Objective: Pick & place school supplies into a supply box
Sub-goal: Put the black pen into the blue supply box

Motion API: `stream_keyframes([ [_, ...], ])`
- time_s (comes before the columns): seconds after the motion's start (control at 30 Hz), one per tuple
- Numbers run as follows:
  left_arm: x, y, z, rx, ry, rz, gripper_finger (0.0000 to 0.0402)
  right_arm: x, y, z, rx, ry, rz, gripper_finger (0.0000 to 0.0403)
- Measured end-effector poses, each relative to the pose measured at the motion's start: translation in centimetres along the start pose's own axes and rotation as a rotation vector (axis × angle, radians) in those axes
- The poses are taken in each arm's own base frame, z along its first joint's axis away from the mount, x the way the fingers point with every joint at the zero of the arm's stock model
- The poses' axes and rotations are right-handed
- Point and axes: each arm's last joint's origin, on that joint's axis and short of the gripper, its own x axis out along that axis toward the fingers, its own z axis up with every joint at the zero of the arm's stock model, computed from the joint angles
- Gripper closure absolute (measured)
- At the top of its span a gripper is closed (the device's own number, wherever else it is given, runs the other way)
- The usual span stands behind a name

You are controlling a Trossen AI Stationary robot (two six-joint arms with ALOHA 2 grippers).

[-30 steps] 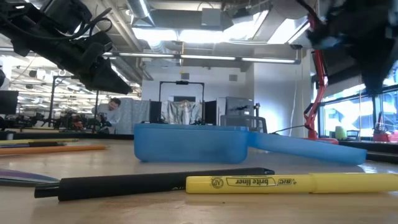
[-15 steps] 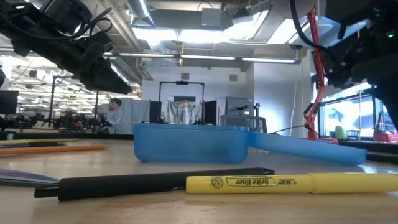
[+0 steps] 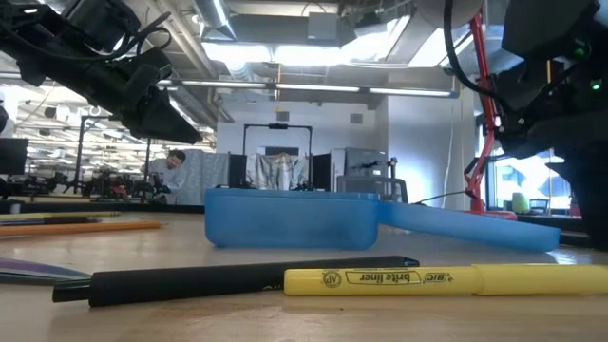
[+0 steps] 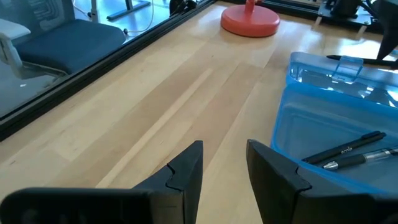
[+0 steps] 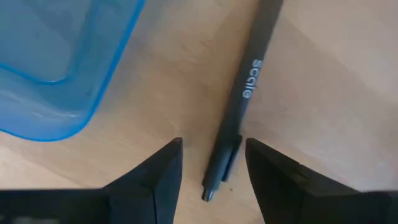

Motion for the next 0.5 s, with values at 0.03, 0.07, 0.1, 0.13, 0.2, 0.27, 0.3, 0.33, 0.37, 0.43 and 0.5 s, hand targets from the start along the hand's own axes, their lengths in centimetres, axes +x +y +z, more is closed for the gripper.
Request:
stream_keyframes([
  [0.03, 0.00, 0.00, 0.01, 0.000, 0.000, 0.000, 0.0286, 0.10, -0.05, -0.01, 0.000, 0.000, 0.003, 0.0225],
  [0.07, 0.00, 0.00, 0.00, 0.000, 0.000, 0.000, 0.0286, 0.19, -0.14, -0.03, -0.001, 0.003, 0.005, 0.0228],
  [0.1, 0.00, 0.00, 0.00, 0.000, 0.000, 0.000, 0.0285, 0.25, -0.22, -0.05, -0.002, 0.006, 0.005, 0.0232],
  [0.13, 0.00, 0.00, 0.00, 0.000, 0.000, 0.000, 0.0285, 0.30, -0.30, -0.06, -0.002, 0.007, 0.003, 0.0238],
  [0.2, 0.00, 0.00, 0.00, 0.000, 0.000, 0.000, 0.0286, 0.39, -0.43, -0.08, -0.003, 0.008, -0.003, 0.0254],
  [0.27, 0.00, 0.00, 0.00, 0.000, 0.000, 0.000, 0.0285, 0.43, -0.51, -0.09, -0.005, 0.009, -0.009, 0.0274],
  [0.3, 0.00, -0.01, 0.00, 0.000, 0.000, 0.000, 0.0285, 0.43, -0.53, -0.09, -0.009, 0.010, -0.011, 0.0285],
  [0.33, 0.00, 0.00, 0.00, 0.000, 0.000, 0.000, 0.0286, 0.45, -0.56, -0.09, -0.021, 0.010, -0.013, 0.0296],
  [0.37, 0.00, 0.00, 0.01, 0.000, 0.000, 0.000, 0.0286, 0.46, -0.58, -0.10, -0.027, 0.011, -0.015, 0.0307],
  [0.43, 0.00, 0.00, 0.01, 0.000, 0.000, 0.000, 0.0285, 0.47, -0.60, -0.11, -0.029, 0.013, -0.017, 0.0327],
  [0.5, 0.00, 0.00, 0.01, 0.000, 0.000, 0.000, 0.0286, 0.46, -0.60, -0.11, -0.030, 0.014, -0.017, 0.0343],
])
